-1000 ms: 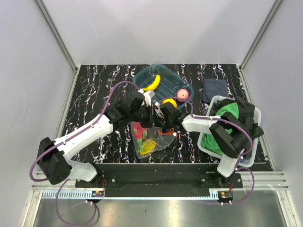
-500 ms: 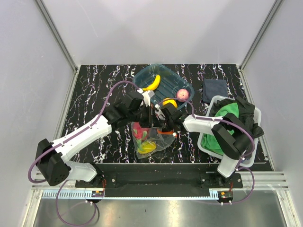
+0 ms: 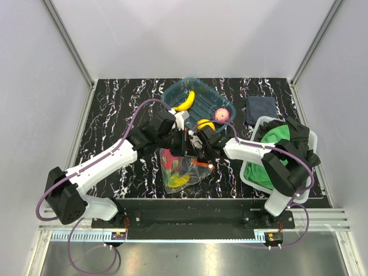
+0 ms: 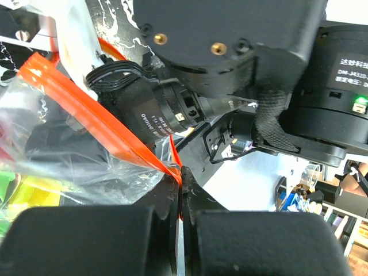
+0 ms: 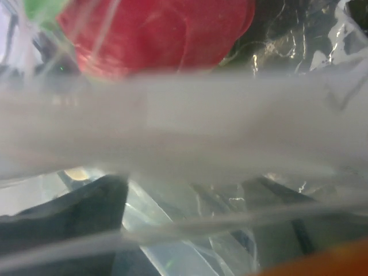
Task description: Open the zip-top bag and remove the fake food
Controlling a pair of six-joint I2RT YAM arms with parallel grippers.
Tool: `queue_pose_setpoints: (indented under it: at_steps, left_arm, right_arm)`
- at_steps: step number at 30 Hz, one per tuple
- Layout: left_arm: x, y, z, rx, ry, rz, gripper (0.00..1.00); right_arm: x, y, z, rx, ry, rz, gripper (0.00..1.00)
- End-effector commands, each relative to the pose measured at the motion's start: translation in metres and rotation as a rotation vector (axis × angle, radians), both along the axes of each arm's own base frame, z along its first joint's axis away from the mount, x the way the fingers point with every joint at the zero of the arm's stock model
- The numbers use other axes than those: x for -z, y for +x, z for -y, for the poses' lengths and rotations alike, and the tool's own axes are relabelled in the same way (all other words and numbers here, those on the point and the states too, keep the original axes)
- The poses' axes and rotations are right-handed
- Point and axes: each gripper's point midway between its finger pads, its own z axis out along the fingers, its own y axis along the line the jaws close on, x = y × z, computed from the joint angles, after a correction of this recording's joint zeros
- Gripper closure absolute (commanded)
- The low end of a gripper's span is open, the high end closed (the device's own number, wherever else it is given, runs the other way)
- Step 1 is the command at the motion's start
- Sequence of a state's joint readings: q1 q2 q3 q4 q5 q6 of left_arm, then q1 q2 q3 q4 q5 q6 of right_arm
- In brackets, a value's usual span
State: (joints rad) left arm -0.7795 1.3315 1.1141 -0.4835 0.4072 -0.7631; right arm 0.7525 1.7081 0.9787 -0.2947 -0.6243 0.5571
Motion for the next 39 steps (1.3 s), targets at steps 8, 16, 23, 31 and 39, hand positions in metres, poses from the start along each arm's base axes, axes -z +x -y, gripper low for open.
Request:
queue_pose_setpoints:
  at_steps: [8, 16, 23, 31, 39]
  left_arm:
    - [-0.016, 0.001, 0.013, 0.038, -0.062, 0.024, 1.0]
    - [-0.014, -0.003, 0.014, 0.039, -0.061, 0.016, 1.0]
    - [-0.013, -0.004, 0.012, 0.03, -0.063, 0.019, 1.0]
    - [-0.013, -0.005, 0.01, 0.024, -0.06, 0.028, 1.0]
    - [-0.016, -0.004, -0.003, -0.006, -0.025, 0.075, 1.0]
  right_arm:
    - [0.01, -0.001, -0.019, -0.005, 0.027, -0.148, 0.05]
    - [0.013, 0.002, -0.032, 0.021, 0.065, -0.207, 0.18]
    - [0.005, 0.003, -0.034, 0.018, 0.097, -0.179, 0.41]
    - [-0.008, 0.007, -0.03, 0.037, 0.108, -0.104, 0.82]
    - [-0.022, 0.011, -0.009, 0.067, 0.054, 0.036, 0.93]
